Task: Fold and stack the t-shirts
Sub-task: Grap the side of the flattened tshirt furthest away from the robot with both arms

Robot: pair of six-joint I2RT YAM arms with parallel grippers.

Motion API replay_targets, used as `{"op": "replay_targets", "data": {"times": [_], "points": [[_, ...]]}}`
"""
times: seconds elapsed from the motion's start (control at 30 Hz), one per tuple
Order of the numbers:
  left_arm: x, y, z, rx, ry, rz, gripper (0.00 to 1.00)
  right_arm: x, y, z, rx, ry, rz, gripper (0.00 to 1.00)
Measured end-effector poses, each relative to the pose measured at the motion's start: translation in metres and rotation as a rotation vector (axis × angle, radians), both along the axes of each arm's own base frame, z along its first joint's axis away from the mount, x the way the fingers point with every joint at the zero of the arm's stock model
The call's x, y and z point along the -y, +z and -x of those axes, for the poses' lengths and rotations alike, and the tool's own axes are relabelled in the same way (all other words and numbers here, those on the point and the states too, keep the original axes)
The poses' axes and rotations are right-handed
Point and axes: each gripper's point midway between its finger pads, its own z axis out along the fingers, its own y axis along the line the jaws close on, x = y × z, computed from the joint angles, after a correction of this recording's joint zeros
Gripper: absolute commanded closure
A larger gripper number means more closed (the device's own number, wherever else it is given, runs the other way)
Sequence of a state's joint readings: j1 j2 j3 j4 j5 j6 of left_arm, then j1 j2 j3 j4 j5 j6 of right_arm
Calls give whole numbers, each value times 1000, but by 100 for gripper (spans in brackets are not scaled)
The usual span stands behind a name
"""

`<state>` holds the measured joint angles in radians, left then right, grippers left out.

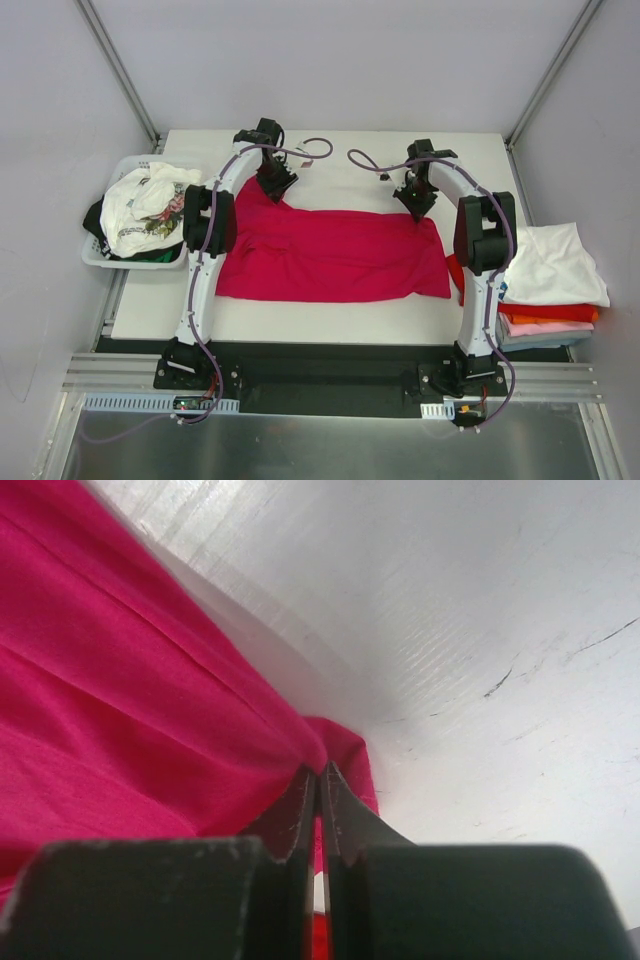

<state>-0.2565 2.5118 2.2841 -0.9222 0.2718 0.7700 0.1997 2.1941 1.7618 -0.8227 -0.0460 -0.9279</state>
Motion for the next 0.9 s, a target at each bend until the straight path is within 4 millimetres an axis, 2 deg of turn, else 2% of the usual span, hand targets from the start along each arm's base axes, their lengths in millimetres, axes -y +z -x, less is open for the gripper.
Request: {"op": "replay_targets", "data": {"times": [0.27,0.33,0.37,0.9], "points": [[-3,0,-1,3,13,-16,84,0,0,0,0,-1,1,99],[-3,0,-1,3,15,-17,91,0,0,0,0,-1,2,99],[-3,0,-1,3,16,-17,100,1,0,0,0,-2,4,99],[-5,2,-4,21,45,-39,100,4,-2,3,-3,-11,18,99]]}}
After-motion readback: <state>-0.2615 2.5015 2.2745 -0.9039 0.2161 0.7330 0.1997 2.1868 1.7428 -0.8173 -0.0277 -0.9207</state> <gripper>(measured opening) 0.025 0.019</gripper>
